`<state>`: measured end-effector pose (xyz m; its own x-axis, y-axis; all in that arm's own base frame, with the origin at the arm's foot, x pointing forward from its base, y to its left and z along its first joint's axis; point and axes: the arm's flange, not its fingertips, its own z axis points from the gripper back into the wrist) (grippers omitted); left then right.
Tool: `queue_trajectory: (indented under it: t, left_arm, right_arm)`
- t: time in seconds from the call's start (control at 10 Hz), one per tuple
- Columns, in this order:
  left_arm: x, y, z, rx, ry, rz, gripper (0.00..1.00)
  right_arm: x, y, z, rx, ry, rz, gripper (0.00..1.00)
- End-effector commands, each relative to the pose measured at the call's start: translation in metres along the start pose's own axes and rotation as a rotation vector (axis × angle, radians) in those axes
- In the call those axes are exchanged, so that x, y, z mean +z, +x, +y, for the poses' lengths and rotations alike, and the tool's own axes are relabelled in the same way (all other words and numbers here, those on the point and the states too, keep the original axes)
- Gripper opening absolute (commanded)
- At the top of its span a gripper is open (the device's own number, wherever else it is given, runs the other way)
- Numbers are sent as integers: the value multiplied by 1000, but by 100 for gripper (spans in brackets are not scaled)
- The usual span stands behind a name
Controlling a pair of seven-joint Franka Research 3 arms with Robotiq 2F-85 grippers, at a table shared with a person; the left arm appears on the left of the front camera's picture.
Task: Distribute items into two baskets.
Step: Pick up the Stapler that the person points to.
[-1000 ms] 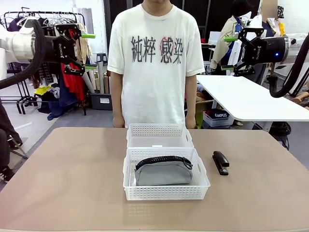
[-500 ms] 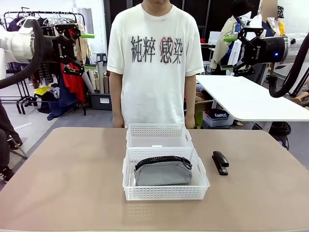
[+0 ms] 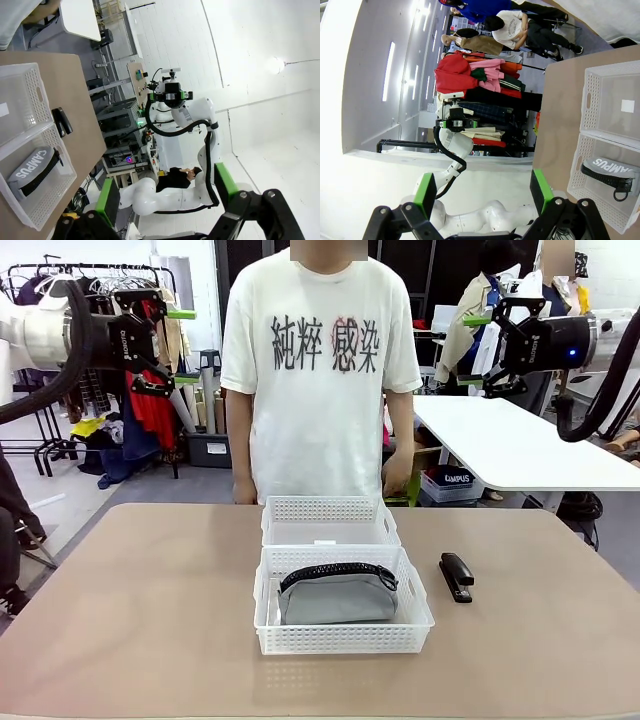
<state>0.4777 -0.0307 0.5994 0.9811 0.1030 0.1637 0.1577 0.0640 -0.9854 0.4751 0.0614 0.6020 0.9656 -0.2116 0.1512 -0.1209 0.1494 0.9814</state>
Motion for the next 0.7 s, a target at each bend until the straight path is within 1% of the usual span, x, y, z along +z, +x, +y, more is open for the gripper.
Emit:
queue_trajectory:
  t: [0.0, 0.6]
  left_arm:
    - [1, 0, -2, -5, 2, -8, 100]
    - [1, 0, -2, -5, 2, -8, 100]
  right_arm:
    - [0, 0, 1, 11, 3, 2, 100]
    - [0, 0, 1, 11, 3, 2, 100]
